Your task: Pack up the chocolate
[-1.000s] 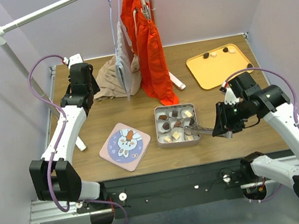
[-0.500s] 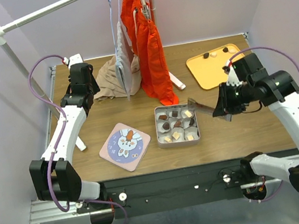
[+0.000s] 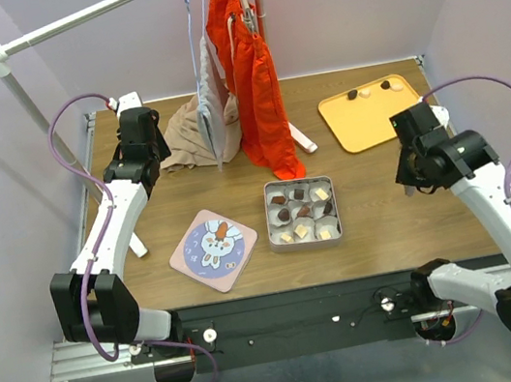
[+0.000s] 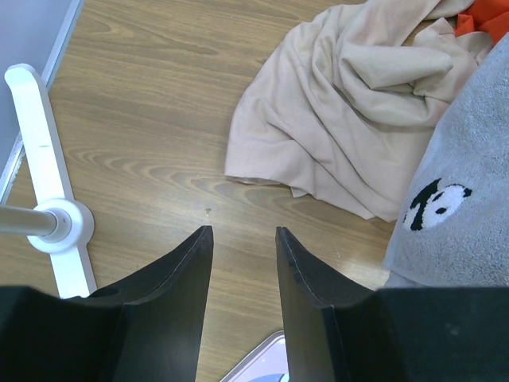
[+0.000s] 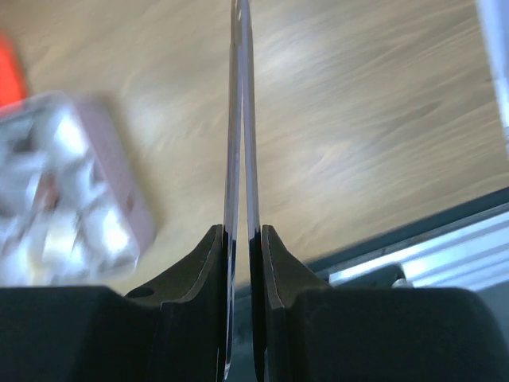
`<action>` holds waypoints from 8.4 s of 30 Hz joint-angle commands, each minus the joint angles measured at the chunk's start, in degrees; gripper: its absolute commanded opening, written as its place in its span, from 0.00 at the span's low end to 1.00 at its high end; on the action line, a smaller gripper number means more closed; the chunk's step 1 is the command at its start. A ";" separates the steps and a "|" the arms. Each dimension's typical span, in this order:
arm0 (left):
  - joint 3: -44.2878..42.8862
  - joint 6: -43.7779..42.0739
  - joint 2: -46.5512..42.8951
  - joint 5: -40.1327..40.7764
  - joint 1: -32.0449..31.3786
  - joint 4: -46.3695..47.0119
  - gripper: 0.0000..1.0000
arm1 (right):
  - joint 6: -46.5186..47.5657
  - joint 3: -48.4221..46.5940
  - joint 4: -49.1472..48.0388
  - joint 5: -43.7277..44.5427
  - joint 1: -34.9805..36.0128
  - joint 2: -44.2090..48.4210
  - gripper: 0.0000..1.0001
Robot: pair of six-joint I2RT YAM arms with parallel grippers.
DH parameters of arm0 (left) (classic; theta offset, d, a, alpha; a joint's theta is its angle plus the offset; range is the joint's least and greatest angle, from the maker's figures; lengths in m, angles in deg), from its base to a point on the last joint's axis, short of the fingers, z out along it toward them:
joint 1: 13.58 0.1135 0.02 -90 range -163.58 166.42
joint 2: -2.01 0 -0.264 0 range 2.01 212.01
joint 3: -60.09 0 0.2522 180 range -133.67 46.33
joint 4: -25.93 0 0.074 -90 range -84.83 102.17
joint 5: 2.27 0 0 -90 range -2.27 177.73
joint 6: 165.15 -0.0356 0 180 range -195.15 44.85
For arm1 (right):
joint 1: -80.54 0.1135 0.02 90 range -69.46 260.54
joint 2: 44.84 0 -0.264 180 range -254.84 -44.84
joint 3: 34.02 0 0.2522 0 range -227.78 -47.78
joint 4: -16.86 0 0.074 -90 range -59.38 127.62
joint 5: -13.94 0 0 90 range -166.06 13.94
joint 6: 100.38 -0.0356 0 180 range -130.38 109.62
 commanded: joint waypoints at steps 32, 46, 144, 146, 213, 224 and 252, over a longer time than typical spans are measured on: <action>-1.57 -1.40 -0.44 0.35 0.42 -1.16 0.47 | -18.84 30.58 -34.80 22.42 -1.94 -8.07 0.99; 8.25 2.89 -3.68 -6.93 0.42 -2.03 0.47 | -3.72 19.69 -39.46 -10.77 -1.76 -6.22 0.96; 25.23 21.19 -16.53 -10.37 21.16 -13.73 0.87 | 2.52 0.52 -53.25 -28.99 52.38 -49.55 0.93; 25.67 19.70 -15.91 -12.03 21.95 -12.06 0.87 | 2.52 -0.27 -53.87 -28.82 52.38 -50.87 0.93; 35.16 18.73 -5.45 -27.16 16.68 4.38 0.89 | -17.95 -11.43 -57.66 -27.32 38.40 -59.13 0.93; 35.43 18.64 -4.40 -27.60 16.68 4.91 0.88 | -21.21 -9.68 -52.38 -15.29 38.84 -59.31 0.93; 36.75 18.02 -3.61 -30.06 16.59 7.02 0.88 | -33.95 -3.55 -69.67 -25.92 39.11 -57.13 0.90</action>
